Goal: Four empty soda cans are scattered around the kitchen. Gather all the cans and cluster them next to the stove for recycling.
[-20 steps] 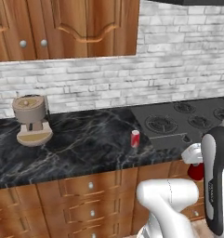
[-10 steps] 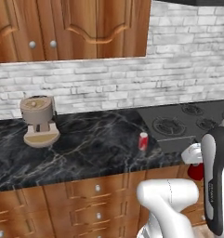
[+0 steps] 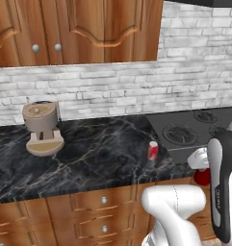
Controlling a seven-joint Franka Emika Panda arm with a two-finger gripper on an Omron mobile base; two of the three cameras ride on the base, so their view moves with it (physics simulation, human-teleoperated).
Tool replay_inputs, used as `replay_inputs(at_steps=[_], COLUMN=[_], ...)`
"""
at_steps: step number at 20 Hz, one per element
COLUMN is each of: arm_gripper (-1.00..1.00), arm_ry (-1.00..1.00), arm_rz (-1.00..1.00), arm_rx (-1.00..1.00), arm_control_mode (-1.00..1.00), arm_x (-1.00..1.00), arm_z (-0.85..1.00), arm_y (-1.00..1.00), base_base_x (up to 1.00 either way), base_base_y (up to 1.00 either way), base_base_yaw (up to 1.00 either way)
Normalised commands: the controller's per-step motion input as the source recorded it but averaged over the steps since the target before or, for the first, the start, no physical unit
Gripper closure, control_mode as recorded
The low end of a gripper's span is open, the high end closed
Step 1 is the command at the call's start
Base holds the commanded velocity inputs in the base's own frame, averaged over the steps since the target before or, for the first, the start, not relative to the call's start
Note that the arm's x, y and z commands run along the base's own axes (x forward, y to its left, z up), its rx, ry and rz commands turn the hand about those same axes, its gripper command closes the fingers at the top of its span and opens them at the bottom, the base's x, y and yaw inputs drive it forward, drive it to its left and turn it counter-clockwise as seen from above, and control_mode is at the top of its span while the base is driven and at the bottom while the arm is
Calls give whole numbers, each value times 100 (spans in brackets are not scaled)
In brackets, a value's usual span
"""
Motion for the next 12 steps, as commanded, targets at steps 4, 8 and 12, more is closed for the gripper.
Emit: replay_inputs(at_steps=[4, 8, 12], arm_gripper=[100, 100, 100], arm_ry=[-11, -11, -8], arm_rz=[6, 4, 5], arm_rx=[-11, -11, -4], arm_control_mode=[-100, -100, -100], arm_x=[16, 10, 22], arm_z=[0, 0, 0], arm_y=[25, 14, 7], base_base_x=[0, 0, 0], base_base_y=[0, 0, 0], base_base_yaw=[0, 0, 0])
